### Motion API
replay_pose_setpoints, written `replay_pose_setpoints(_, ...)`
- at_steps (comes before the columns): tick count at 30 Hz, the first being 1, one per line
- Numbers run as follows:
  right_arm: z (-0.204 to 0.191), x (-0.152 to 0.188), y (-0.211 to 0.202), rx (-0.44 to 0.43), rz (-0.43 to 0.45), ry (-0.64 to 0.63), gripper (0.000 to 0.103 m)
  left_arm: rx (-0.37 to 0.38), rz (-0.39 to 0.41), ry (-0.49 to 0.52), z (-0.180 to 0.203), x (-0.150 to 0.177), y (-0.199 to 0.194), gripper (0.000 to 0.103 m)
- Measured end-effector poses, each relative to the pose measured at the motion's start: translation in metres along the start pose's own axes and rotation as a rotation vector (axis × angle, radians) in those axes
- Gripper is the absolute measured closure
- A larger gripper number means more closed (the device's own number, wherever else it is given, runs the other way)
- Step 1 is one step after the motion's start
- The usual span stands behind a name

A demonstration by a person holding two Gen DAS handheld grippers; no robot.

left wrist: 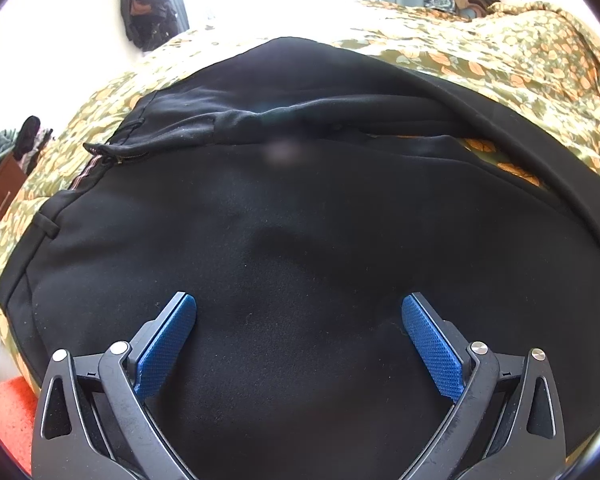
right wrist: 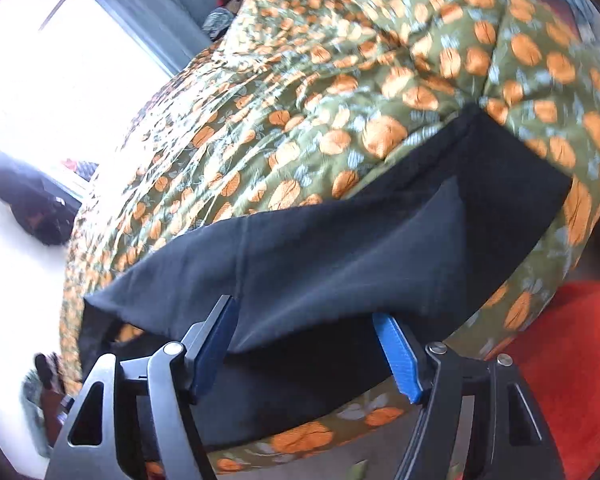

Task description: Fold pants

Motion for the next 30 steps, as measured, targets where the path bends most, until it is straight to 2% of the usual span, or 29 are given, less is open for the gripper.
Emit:
replay_pose_setpoints(2, 0.015, 0.010, 0.009, 0.000, -0.044, 0.095, 0.033, 0.005, 0.001, 0.000, 0.000, 0.000, 0.000, 0.000)
replay_pose_setpoints(4, 0.032, 0.020, 0.010, -0.041, -0.065, 0.191, 0.033, 0.007, 0.002, 0.000, 0.000, 0.000, 0.000, 0.000)
replay_pose_setpoints(9, 0.038, 0.031, 0.004, -0.116, -0.090, 0.246, 0.033, 0.004, 0.001, -0.004, 0.000, 0.000, 0.001, 0.000)
replay_pose_setpoints(11, 0.039, 0.034, 0.014, -0.128, -0.076, 0.293, 0.033, 0.003, -0.004, -0.004, 0.000, -0.001, 0.001, 0.000)
replay_pose_setpoints(14, 0.046, 0.030, 0.029, -0.086, -0.013, 0.318, 0.034, 0.010, -0.040, -0.002, -0.001, -0.004, -0.001, 0.000)
replay_pose_setpoints(15, 0.046, 0.027, 0.032, -0.076, 0.005, 0.309, 0.037, 0.020, -0.069, -0.001, -0.002, -0.008, -0.001, 0.001)
replay_pose_setpoints(16, 0.046, 0.021, 0.034, -0.053, 0.022, 0.280, 0.056, 0.045, -0.095, -0.008, -0.003, -0.015, -0.003, 0.001)
replay_pose_setpoints(17, 0.044, 0.016, 0.033, -0.029, 0.043, 0.232, 0.082, 0.087, -0.108, -0.027, -0.006, -0.025, -0.003, 0.001)
replay_pose_setpoints(18, 0.039, 0.009, 0.028, -0.022, 0.068, 0.172, 0.091, 0.132, -0.103, -0.059, -0.011, -0.039, -0.003, 0.001)
replay_pose_setpoints(21, 0.013, -0.013, 0.007, -0.118, 0.121, 0.020, 0.096, 0.205, -0.067, -0.169, -0.030, -0.096, 0.009, 0.001)
replay_pose_setpoints(24, -0.015, -0.031, -0.025, -0.225, 0.175, -0.124, 0.096, 0.275, -0.108, -0.333, -0.051, -0.149, 0.053, 0.001)
replay_pose_setpoints(26, -0.028, -0.038, -0.045, -0.294, 0.196, -0.189, 0.096, 0.285, -0.141, -0.399, -0.059, -0.171, 0.085, 0.001)
replay_pose_setpoints(30, -0.040, -0.047, -0.082, -0.387, 0.238, -0.284, 0.096, 0.297, -0.220, -0.423, -0.053, -0.192, 0.130, 0.002)
Point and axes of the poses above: each gripper's, at about its wrist camera, not at the fingertips, and y roughly the way its jaws point, z to its right, x to its underside, the point moved 2 cm from there along y, roughly the way its jaws point, and after that the axes turned 14 degrees about z, right-handed, at the moved point
